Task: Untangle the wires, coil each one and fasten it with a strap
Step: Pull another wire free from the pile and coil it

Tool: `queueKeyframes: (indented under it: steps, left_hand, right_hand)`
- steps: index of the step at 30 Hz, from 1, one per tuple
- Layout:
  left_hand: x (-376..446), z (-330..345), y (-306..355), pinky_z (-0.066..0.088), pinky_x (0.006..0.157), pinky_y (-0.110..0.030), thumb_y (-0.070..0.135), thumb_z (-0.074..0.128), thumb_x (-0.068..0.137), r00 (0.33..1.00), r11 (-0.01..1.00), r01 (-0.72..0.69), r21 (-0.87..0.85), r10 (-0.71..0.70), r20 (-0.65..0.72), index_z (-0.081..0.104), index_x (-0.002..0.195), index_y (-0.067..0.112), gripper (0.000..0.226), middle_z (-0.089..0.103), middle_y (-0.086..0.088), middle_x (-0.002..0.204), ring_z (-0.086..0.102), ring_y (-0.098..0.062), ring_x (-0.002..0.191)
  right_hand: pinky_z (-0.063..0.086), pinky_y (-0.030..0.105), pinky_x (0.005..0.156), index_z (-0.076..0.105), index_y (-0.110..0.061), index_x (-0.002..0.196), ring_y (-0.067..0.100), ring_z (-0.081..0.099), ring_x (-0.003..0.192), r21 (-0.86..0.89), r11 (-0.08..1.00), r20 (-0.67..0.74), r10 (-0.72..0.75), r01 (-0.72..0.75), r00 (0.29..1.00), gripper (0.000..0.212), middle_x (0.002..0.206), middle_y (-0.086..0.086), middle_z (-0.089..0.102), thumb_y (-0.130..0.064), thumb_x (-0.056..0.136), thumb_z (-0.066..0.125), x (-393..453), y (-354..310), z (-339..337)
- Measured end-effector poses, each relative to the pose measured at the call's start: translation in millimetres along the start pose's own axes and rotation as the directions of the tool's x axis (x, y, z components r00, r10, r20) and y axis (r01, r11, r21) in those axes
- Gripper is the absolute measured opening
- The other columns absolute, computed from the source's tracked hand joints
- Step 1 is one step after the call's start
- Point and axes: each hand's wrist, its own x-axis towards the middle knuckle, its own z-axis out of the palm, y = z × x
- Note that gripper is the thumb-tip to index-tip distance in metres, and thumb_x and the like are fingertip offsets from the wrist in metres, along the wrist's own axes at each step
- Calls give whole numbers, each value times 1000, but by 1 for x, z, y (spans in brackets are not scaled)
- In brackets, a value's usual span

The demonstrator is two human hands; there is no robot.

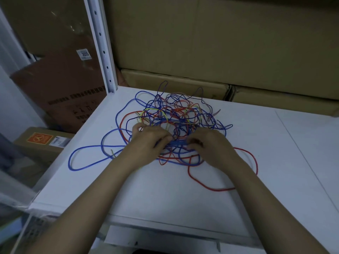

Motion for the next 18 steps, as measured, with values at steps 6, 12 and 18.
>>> queueKeyframes:
  steps: [6, 12, 18]
  left_hand:
    - [17, -3, 6, 34, 86, -35, 20, 67, 89, 1000, 997, 3, -75, -2, 12, 69, 94, 20, 5, 57, 17, 75, 50, -4, 73]
    - [45, -23, 11, 42, 63, -16, 13, 62, 91, 995, 966, 93, -240, -85, 44, 58, 92, 20, 8, 62, 1, 86, 57, -14, 77]
    - [63, -27, 14, 50, 72, -30, 18, 59, 95, 997, 969, 75, -236, -75, 8, 69, 99, 16, 11, 70, -1, 92, 62, -11, 77]
  right_hand:
    - [49, 32, 52, 75, -4, 81, 31, 61, 64, -300, 943, -478, -279, 143, 833, 10, 69, 13, 60, -4, 72, 80, 9, -5, -8]
    - [54, 33, 79, 72, -7, 105, 24, 65, 91, 114, 992, -475, -2, 63, 880, 18, 100, 8, 71, -15, 89, 67, 42, -13, -24]
    - [50, 15, 77, 66, -18, 101, 1, 62, 84, 604, 796, -396, 331, -28, 857, 12, 90, -10, 65, -18, 89, 68, 70, -27, -23]
